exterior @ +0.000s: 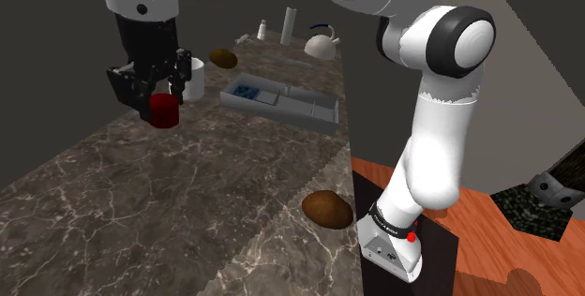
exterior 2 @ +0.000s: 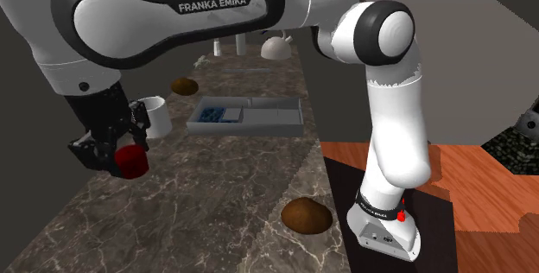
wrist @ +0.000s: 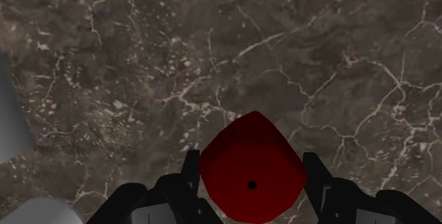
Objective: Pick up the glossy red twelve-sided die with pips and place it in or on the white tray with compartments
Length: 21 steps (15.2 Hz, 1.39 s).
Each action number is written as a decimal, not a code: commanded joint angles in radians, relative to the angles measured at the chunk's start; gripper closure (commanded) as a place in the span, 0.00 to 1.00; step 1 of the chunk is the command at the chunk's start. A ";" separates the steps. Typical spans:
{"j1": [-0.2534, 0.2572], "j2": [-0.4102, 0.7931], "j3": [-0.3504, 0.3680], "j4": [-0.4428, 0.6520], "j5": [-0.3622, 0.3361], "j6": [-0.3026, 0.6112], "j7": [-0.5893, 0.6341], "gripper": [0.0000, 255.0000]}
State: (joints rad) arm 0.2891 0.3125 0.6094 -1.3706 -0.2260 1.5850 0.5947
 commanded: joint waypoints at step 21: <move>-0.300 -0.501 -0.208 -0.499 0.235 0.097 -0.505 1.00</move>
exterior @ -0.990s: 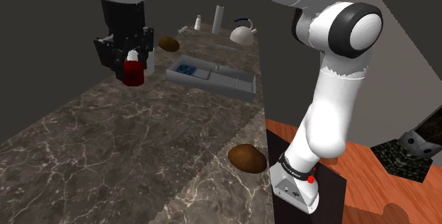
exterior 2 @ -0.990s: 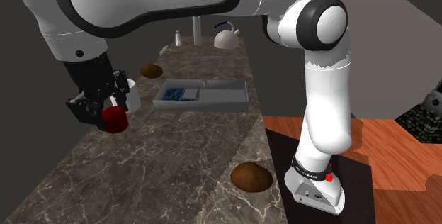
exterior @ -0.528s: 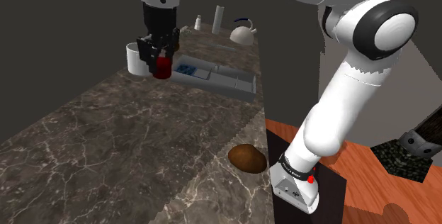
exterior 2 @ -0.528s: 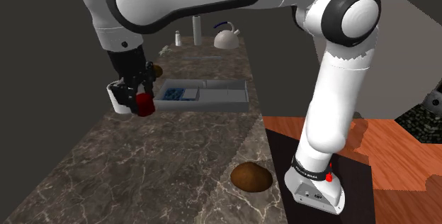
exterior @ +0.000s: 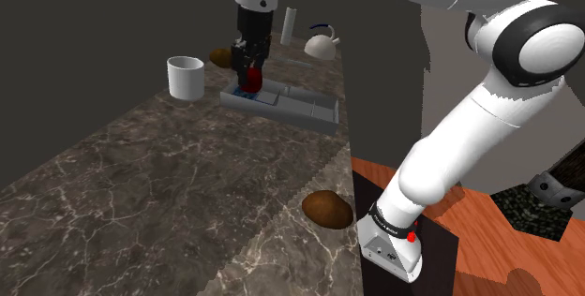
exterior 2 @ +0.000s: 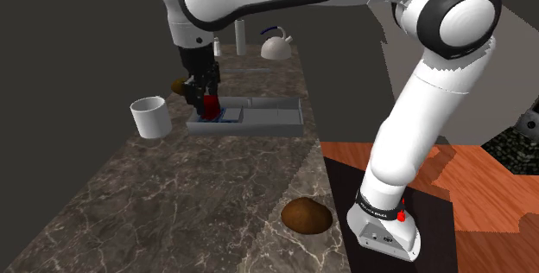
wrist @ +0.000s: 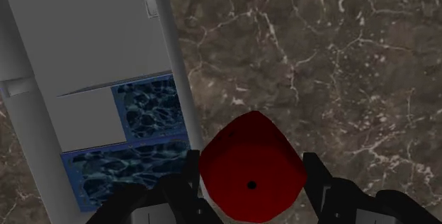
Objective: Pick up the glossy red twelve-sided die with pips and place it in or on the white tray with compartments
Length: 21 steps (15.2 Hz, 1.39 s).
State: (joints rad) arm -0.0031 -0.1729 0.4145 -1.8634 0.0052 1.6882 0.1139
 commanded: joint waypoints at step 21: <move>-0.118 -0.135 -0.223 -0.246 -0.013 0.125 -0.343 1.00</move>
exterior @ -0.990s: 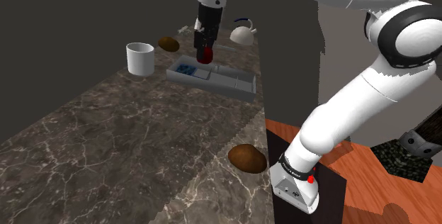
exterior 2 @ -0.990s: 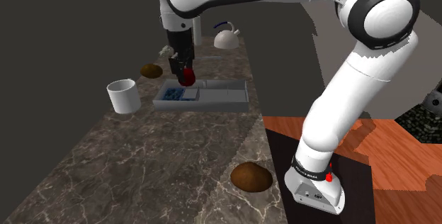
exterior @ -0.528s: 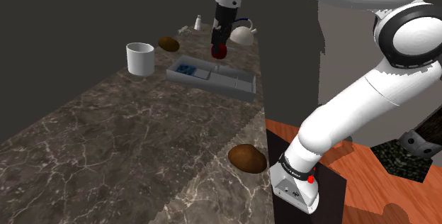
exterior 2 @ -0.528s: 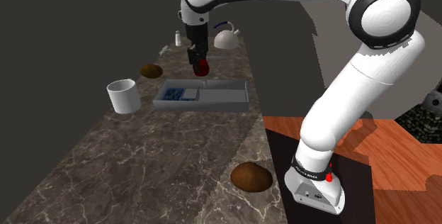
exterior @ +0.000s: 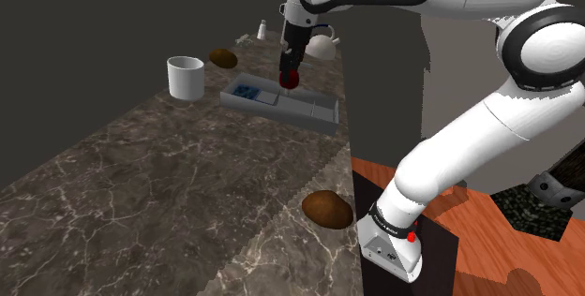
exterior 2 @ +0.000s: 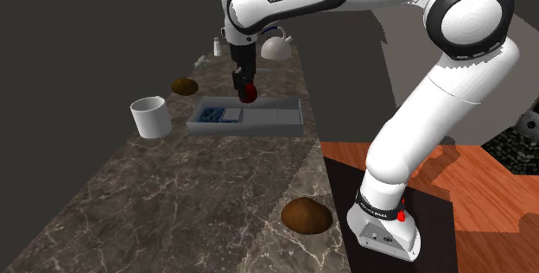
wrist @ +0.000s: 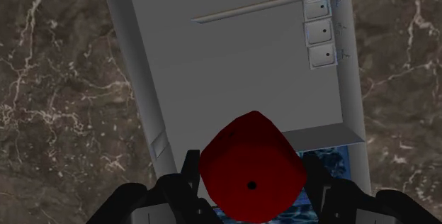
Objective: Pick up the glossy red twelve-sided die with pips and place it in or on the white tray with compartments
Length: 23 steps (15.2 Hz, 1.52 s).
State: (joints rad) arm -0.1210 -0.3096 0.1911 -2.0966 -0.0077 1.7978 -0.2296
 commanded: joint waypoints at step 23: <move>0.002 0.001 0.003 0.004 0.001 -0.003 0.004 0.00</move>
